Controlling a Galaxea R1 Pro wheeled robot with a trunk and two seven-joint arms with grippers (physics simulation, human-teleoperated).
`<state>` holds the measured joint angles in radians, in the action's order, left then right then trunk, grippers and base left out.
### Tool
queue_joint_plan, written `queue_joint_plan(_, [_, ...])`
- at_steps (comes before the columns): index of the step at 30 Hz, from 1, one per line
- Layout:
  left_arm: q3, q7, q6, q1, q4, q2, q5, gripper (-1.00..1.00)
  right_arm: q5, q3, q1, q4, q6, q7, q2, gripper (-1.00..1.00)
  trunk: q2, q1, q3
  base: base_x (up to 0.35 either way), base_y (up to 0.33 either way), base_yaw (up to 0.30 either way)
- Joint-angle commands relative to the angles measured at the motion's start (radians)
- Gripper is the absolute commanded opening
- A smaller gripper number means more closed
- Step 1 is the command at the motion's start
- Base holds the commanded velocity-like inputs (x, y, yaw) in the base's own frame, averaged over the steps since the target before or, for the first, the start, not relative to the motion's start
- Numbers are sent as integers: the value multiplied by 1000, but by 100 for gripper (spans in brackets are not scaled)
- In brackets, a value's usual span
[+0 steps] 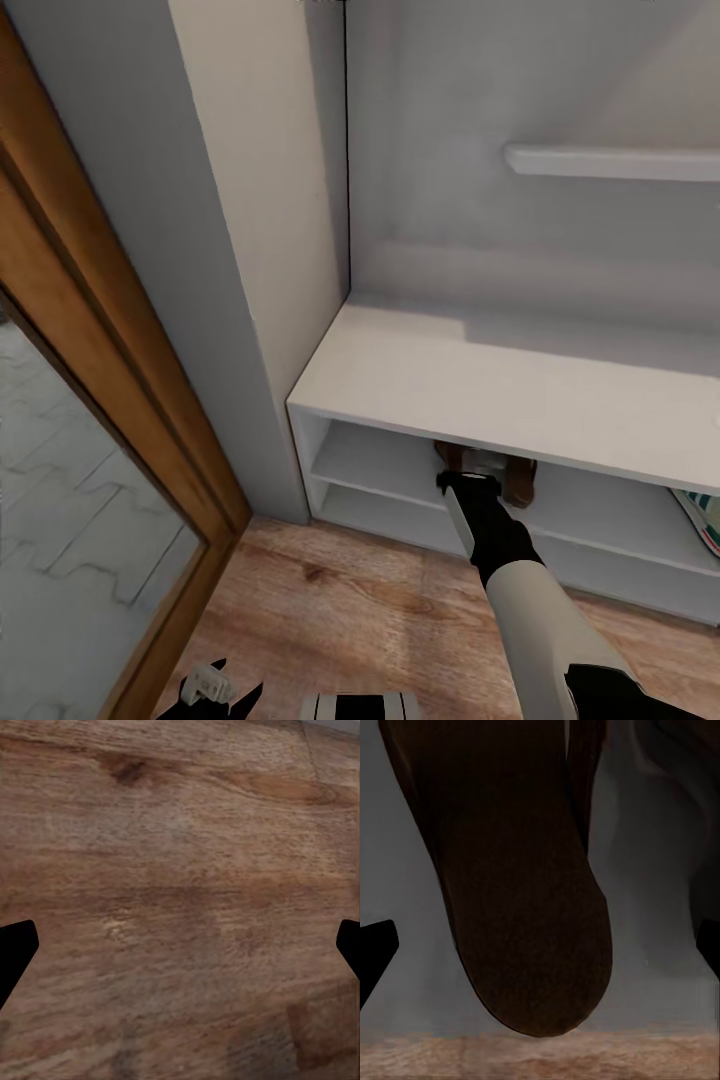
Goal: Pick up the two gym shoes and the two sandals from the corridor floor and place them onto the hallstand (shoe rack) in the corridor, making sure they are on the rack and not on the floor. Arrange them so the two gym shoes are next to each other and the two sandals are next to each other.
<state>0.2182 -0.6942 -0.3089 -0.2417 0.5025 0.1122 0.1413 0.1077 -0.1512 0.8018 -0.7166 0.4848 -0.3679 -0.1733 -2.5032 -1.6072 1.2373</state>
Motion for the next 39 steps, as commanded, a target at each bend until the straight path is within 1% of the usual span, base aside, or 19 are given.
queue_joint_plan(1, [8,-5,-5,-1,0,-1,11,100,10,-4,0,-1,8,3,-1,100,0,0,1,-245,0,0])
queue_joint_plan(22, [9,-5,-4,-1,1,0,10,100,10,-4,0,2,8,3,-1,100,0,0,1,-322,-7,0])
queue_joint_plan(33, [19,-3,-4,-1,1,2,8,100,12,-4,-6,28,-6,5,-1,100,0,0,1,-292,-167,0])
queue_joint_plan(35, [27,-3,-4,-1,1,2,5,100,12,-5,-7,42,-24,6,-1,100,0,0,1,-276,-196,0])
queue_joint_plan(36, [52,-3,-5,-1,1,3,-1,100,13,-5,-9,83,-83,7,-1,100,0,0,1,-275,-198,0])
queue_joint_plan(37, [65,-3,-6,-1,1,3,-3,100,14,-5,-11,110,-122,8,-1,100,0,0,1,-274,-198,0])
queue_joint_plan(38, [71,-4,-7,-1,1,3,-4,100,14,-5,-12,127,-141,8,-1,100,0,0,1,-274,-198,0])
queue_joint_plan(39, [89,-4,-9,-1,1,3,-5,100,16,-4,-16,213,-217,10,-1,100,0,0,1,-274,-198,0])
